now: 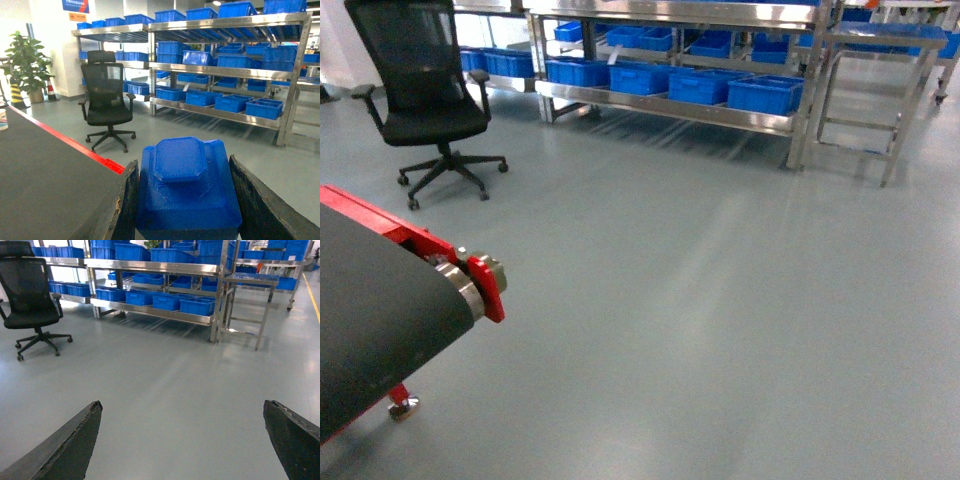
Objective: Pick blue part to blue bin on bottom shelf
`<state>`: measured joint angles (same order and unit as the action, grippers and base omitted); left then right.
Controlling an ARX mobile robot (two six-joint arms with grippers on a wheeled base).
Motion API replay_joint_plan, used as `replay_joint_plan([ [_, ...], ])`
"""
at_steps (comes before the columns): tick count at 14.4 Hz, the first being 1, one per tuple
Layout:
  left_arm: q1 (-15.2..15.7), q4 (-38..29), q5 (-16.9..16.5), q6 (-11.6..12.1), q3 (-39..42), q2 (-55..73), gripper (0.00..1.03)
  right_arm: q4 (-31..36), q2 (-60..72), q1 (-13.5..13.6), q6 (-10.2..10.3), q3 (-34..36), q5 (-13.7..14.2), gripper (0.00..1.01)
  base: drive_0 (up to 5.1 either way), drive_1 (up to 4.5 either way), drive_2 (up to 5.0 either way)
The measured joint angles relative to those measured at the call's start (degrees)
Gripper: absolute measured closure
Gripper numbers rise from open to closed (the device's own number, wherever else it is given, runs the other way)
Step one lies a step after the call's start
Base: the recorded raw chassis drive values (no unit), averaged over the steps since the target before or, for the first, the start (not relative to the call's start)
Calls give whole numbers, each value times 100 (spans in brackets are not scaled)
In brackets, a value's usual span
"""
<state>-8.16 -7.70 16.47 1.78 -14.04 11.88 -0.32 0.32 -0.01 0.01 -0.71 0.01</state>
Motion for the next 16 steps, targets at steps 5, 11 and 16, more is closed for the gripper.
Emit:
replay_joint_plan([
  [5, 0, 2, -2, 0, 0, 0, 59, 0, 0, 0, 0, 0, 0, 3, -161, -161, -161],
  [11, 0, 2, 0, 0, 0, 0, 59, 2, 0, 0, 0, 0, 0, 3, -158, -158, -158],
  [16, 0, 2, 0, 0, 0, 0, 59, 0, 0, 0, 2, 0, 0, 3, -155, -155, -155],
])
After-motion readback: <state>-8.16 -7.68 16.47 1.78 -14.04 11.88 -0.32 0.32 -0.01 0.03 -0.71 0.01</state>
